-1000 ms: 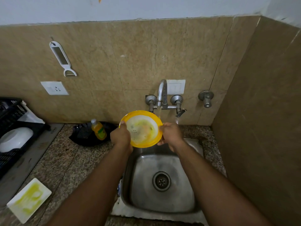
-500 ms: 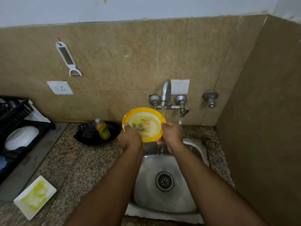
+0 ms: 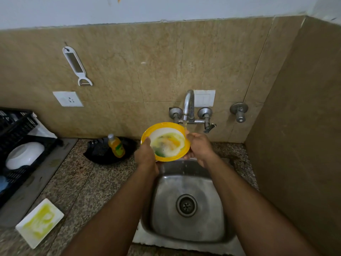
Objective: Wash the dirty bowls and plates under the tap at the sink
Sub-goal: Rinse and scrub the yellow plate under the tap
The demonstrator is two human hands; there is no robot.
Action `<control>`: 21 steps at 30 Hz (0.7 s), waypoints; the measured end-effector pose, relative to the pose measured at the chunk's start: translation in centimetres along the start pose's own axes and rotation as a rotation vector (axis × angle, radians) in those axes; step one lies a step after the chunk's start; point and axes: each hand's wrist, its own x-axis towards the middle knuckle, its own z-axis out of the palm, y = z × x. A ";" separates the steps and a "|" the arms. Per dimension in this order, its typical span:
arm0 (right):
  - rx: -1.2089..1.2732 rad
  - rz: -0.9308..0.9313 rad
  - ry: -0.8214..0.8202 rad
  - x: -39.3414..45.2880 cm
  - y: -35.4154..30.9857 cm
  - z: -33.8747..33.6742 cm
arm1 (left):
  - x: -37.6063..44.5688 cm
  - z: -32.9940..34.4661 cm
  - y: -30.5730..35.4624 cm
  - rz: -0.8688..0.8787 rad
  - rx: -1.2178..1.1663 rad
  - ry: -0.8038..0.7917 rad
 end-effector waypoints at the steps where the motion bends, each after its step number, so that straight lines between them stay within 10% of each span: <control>1: 0.002 0.016 -0.061 -0.1 -0.1 -0.1 | 0.3 0.0 -0.2 0.029 0.036 0.048; 9: -0.083 -0.054 0.108 -0.6 0.6 0.9 | -2.2 0.6 -0.6 0.183 0.100 0.233; 14: 0.134 0.032 -0.103 -2.1 0.7 2.4 | -2.2 1.1 -0.6 0.273 0.103 0.287; 21: -0.032 -0.025 0.235 -1.2 0.2 2.3 | -3.2 2.2 -1.6 0.264 0.066 0.220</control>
